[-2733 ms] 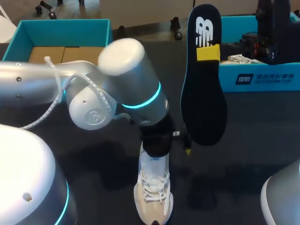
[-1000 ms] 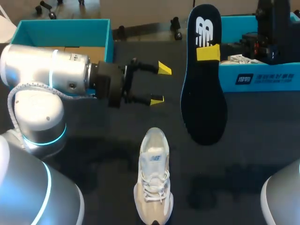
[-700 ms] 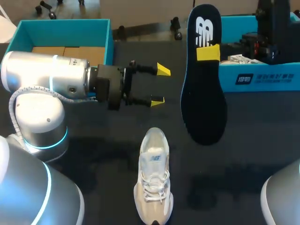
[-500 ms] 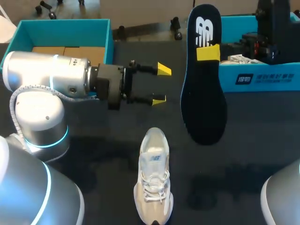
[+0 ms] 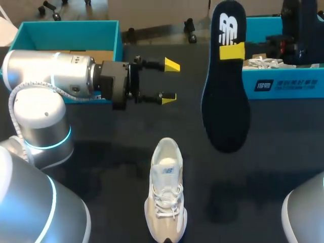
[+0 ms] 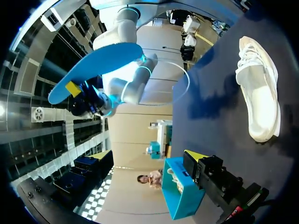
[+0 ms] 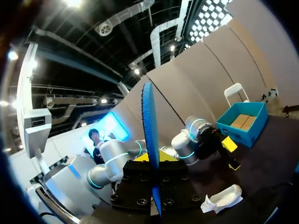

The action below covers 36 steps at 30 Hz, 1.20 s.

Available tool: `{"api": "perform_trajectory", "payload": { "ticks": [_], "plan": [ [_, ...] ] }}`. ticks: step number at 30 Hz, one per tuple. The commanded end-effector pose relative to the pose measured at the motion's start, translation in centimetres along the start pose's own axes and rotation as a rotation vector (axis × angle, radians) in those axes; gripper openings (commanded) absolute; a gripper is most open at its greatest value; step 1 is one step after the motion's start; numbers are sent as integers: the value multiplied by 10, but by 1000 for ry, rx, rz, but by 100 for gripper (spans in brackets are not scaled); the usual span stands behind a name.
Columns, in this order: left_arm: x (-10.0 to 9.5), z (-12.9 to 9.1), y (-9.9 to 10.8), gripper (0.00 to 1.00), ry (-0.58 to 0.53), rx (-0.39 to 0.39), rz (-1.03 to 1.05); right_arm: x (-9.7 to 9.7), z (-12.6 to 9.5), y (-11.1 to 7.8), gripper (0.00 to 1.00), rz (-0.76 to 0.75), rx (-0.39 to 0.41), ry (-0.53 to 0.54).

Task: Take the shoe out of the shoebox, open the shoe tongue, remove and reinsert the insole, then place the shoe into the shoebox

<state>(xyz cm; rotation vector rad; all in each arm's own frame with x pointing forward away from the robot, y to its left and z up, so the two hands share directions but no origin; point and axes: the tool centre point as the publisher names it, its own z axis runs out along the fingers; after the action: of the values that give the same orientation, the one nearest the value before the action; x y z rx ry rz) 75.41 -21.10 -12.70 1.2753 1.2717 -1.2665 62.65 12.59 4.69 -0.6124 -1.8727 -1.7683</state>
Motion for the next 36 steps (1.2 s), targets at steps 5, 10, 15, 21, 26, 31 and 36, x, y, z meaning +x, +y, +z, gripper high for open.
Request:
{"api": "perform_trajectory", "payload": {
  "ticks": [5,10,15,21,26,31,36],
  "plan": [
    [0,1,1,100,0,0,1,-68,-17,24,0,136,45,53],
    [0,1,1,100,0,0,1,-98,-31,27,0,198,20,59],
    [0,1,1,100,0,0,1,-118,-43,28,0,272,-6,23],
    [0,1,1,100,0,0,1,-118,-43,28,0,272,-6,23],
    [0,1,1,100,0,0,1,-118,-43,28,0,272,-6,23],
    [0,1,1,100,0,0,1,-125,-45,29,0,297,-6,9],
    [0,1,1,100,0,0,1,-164,-53,29,0,474,-51,5]
  ]
}}
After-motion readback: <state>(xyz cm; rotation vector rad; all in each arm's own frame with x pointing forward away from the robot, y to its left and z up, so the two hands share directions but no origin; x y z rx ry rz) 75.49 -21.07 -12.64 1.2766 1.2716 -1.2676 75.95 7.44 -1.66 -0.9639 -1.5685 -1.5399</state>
